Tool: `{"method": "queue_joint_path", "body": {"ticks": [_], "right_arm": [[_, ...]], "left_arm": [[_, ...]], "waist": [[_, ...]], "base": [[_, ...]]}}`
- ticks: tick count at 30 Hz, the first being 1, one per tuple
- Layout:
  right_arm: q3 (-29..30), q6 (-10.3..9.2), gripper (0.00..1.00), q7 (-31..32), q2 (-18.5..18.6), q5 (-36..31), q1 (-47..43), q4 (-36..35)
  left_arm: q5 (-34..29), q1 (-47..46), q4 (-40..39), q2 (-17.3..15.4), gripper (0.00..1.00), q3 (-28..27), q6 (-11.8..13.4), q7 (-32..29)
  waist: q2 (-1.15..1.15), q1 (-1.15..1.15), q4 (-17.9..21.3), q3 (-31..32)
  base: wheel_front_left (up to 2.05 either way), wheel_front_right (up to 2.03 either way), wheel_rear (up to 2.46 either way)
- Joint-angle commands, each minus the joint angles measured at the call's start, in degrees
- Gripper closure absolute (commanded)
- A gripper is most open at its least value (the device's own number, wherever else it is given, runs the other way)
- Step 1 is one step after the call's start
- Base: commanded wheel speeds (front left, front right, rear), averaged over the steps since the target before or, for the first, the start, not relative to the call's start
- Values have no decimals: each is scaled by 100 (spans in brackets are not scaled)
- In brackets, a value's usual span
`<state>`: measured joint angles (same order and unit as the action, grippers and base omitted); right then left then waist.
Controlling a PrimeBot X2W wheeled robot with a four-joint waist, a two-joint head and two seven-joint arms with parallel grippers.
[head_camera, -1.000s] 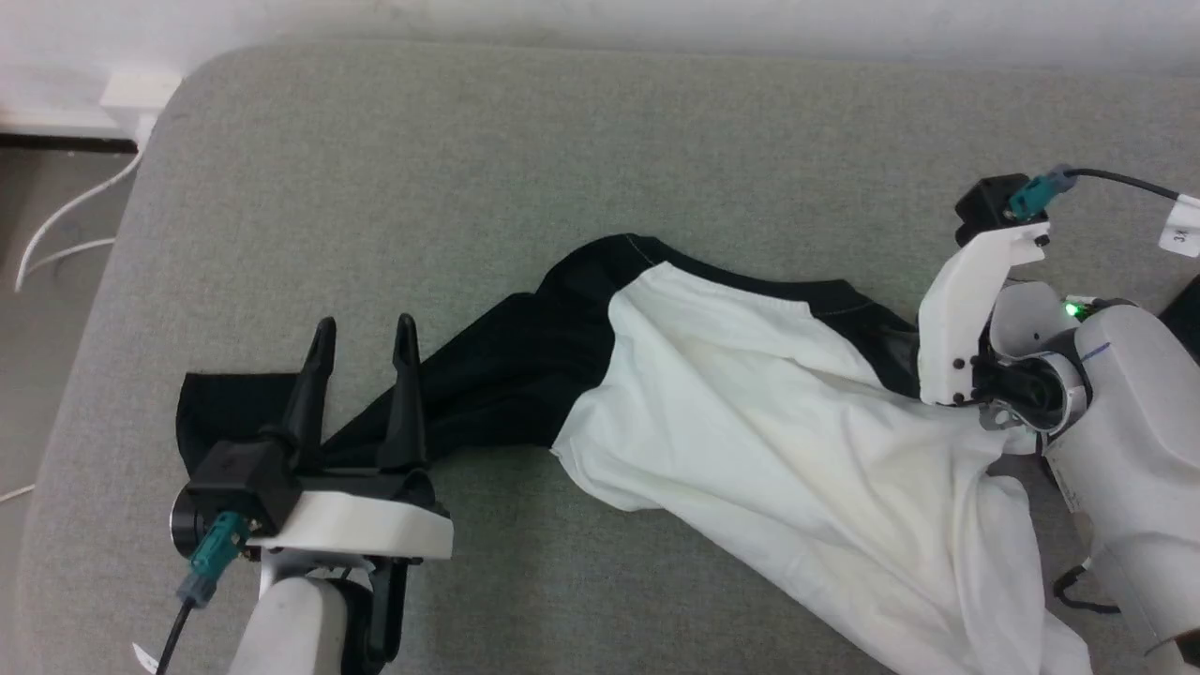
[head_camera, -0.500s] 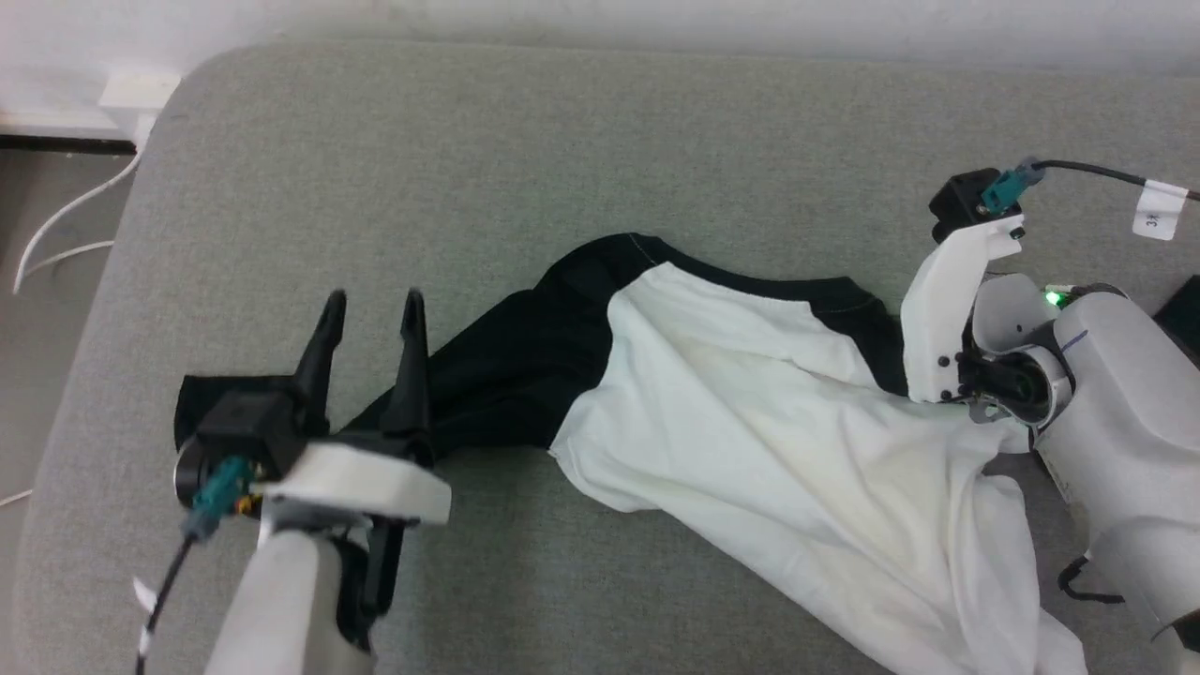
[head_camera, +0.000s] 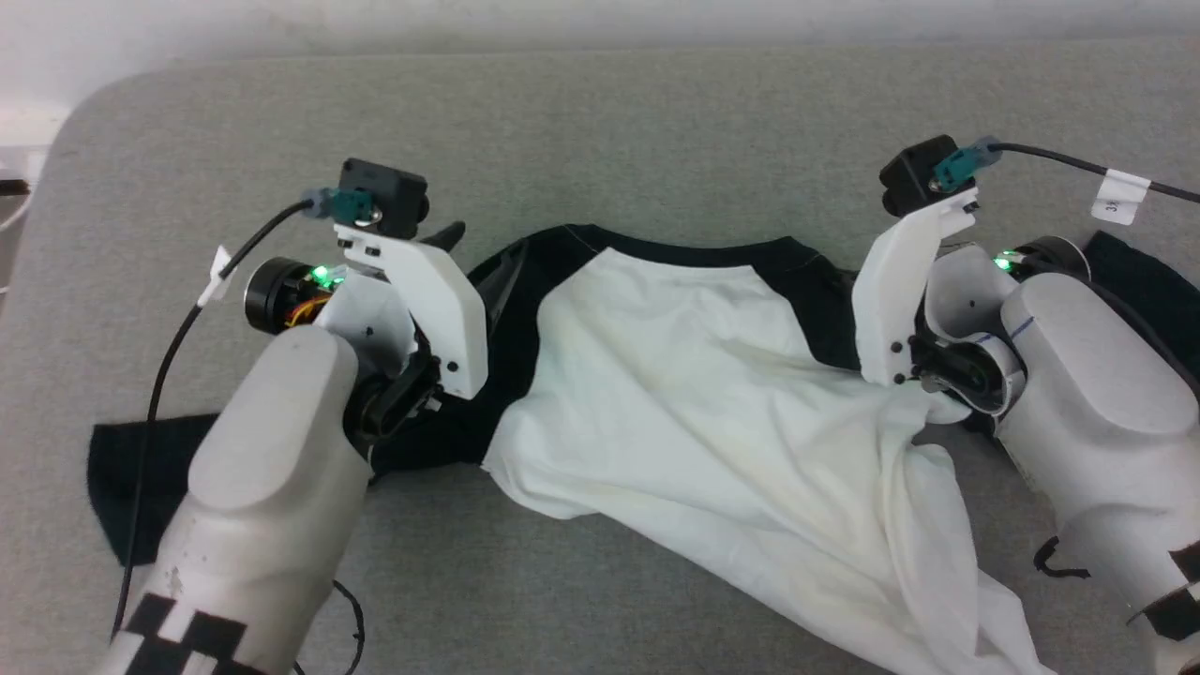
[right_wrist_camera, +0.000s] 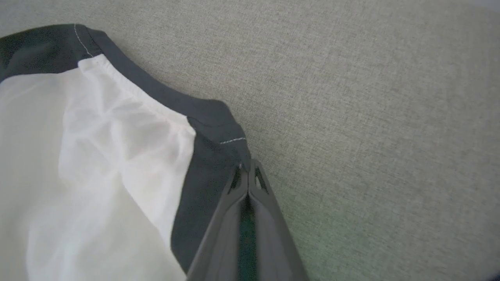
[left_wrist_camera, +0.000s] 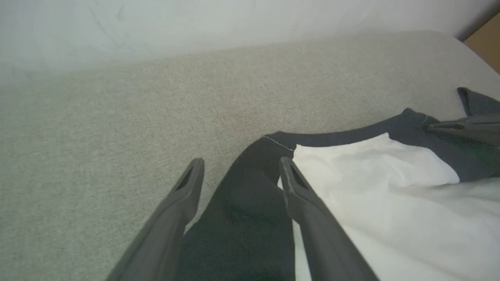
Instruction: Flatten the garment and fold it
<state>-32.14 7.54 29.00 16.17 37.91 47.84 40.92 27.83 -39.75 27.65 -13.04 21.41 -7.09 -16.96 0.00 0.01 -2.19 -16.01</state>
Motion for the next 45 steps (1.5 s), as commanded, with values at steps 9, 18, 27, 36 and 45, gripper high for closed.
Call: {"method": "queue_joint_path", "body": {"ticks": [9,18,27,36,45], "right_arm": [[-426,-5,100,-244,-94,244,237,89],[-759,-5,100,-499,-75,497,335,200],[-917,-5,100,-1331,218,411,594,410],[-424,-5,100,-2079,262,68,1846,946],[358,-5,100,-3430,75,-704,3778,1544]], "left_arm": [[1339,-657,1072,-670,0,1292,-38,-1246],[1992,-807,1624,-587,100,2100,-39,-2017],[1493,-1567,1958,-745,100,2039,238,-64],[1149,-2942,2476,-742,100,1660,686,1372],[793,-4493,2919,-972,100,1424,877,2736]], "waist": [[0,-1,493,-376],[0,-1,587,-364],[0,-1,429,69],[0,-1,465,118],[0,-1,666,-148]], "base": [[0,0,0],[0,0,0],[0,0,0],[0,0,0],[0,0,0]]}}
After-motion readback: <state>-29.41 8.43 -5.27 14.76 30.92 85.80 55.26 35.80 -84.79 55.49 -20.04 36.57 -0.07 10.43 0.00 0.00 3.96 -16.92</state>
